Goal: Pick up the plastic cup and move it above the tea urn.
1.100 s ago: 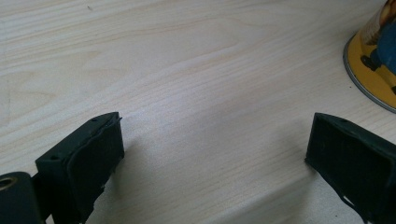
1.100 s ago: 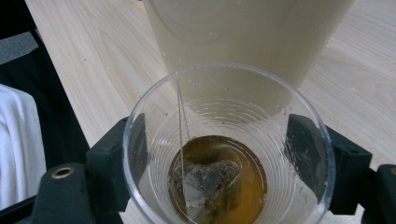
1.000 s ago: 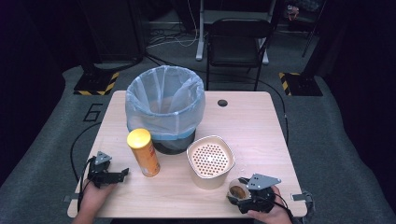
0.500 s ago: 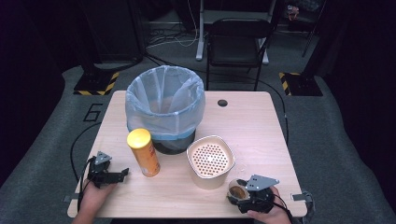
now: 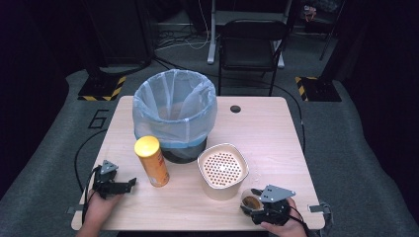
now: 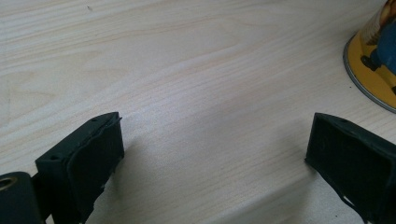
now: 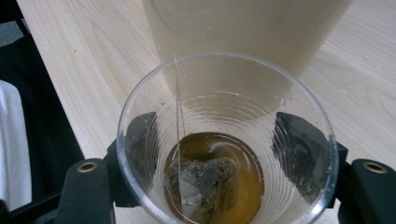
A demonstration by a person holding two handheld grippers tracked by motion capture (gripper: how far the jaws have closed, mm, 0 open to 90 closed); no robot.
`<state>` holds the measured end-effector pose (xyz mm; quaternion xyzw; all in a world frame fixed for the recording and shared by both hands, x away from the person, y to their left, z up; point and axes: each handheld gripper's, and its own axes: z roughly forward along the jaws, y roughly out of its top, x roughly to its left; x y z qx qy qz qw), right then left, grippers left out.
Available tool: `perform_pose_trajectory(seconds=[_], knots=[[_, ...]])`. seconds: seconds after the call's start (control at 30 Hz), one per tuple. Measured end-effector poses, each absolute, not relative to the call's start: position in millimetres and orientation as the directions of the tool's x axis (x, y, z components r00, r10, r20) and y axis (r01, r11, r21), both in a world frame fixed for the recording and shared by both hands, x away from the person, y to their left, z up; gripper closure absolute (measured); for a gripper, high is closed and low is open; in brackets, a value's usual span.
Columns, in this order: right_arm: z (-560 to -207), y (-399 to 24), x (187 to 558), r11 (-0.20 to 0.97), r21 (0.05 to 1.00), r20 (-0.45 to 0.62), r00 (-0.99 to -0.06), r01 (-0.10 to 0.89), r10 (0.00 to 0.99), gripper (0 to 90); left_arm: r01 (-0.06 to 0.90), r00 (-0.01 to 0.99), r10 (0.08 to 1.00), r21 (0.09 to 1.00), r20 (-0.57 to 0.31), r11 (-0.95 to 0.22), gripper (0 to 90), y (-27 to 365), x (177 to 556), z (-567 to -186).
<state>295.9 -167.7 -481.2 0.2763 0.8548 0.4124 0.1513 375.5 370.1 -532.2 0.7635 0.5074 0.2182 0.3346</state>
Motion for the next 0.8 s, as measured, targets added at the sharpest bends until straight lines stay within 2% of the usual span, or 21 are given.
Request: perform_pose_trajectory(seconds=[0.37,0.8], knots=[[-476,-174,298,0.492,0.807,-0.047,-0.795,0.326,0.604,34.3,0.625,0.39,0.921,0.736,-0.007,-0.259,3.9,370,376,-532],[-458,-192,304,0.477,0.808,-0.027,-0.788,0.345,0.615,37.9,0.625,0.392,0.92,0.736,-0.009,-0.259,3.9,370,377,-532]])
